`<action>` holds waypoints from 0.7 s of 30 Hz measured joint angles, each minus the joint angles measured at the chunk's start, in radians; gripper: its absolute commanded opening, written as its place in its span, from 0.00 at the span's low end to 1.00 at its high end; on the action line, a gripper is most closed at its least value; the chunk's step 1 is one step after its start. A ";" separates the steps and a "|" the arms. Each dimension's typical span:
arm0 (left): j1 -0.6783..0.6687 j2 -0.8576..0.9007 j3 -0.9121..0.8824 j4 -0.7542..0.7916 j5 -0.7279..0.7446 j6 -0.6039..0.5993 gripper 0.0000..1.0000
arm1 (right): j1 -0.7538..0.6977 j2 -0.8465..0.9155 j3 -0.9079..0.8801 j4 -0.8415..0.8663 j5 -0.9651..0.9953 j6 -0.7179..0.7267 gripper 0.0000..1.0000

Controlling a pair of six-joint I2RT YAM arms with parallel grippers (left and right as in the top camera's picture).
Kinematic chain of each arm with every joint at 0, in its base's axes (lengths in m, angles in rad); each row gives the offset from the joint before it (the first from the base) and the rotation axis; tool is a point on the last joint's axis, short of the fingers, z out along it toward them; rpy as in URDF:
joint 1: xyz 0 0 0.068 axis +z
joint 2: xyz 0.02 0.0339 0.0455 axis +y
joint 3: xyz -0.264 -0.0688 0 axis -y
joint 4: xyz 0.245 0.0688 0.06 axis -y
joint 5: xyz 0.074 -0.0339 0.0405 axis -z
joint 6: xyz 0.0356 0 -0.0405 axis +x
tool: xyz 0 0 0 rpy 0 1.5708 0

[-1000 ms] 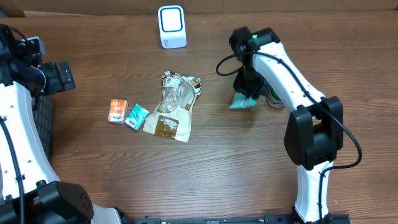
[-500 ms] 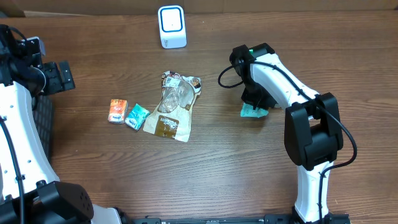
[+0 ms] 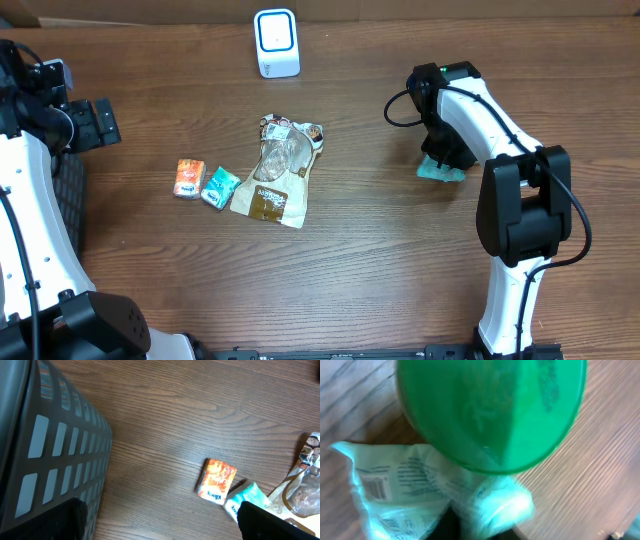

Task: Scan the item barcode
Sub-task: 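Carry the pack right and set it down beside the jar, then open and raise the right gripper away from the pack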

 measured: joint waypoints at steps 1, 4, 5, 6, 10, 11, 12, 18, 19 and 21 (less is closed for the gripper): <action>0.000 0.000 0.000 0.000 0.000 0.000 0.99 | 0.000 0.000 0.000 0.000 0.004 0.006 0.52; 0.000 0.000 0.000 0.000 0.000 0.000 1.00 | 0.000 0.000 -0.004 0.001 0.008 -0.004 0.62; 0.000 0.000 0.000 0.000 0.000 0.000 0.99 | 0.000 0.000 -0.004 -0.002 0.010 -0.017 0.63; 0.000 0.000 0.000 0.000 0.000 0.000 1.00 | 0.000 0.000 -0.002 -0.023 0.010 -0.023 0.63; 0.000 0.000 0.000 0.000 0.000 0.000 1.00 | 0.000 0.002 0.116 -0.155 -0.008 -0.070 0.63; 0.000 0.000 0.000 0.000 0.000 0.000 0.99 | 0.000 0.000 0.174 -0.164 -0.019 -0.093 0.63; 0.000 0.000 0.000 0.000 0.000 0.000 1.00 | 0.002 0.000 0.245 -0.188 -0.067 -0.146 0.63; 0.000 0.000 0.000 0.000 0.000 0.000 0.99 | 0.013 -0.010 0.398 -0.179 -0.501 -0.472 0.57; 0.000 0.000 0.000 0.000 0.000 0.000 1.00 | 0.013 -0.017 0.399 -0.180 -0.594 -0.536 0.57; 0.000 0.000 0.000 0.000 0.000 0.000 0.99 | 0.016 -0.038 0.399 -0.189 -0.741 -0.633 0.58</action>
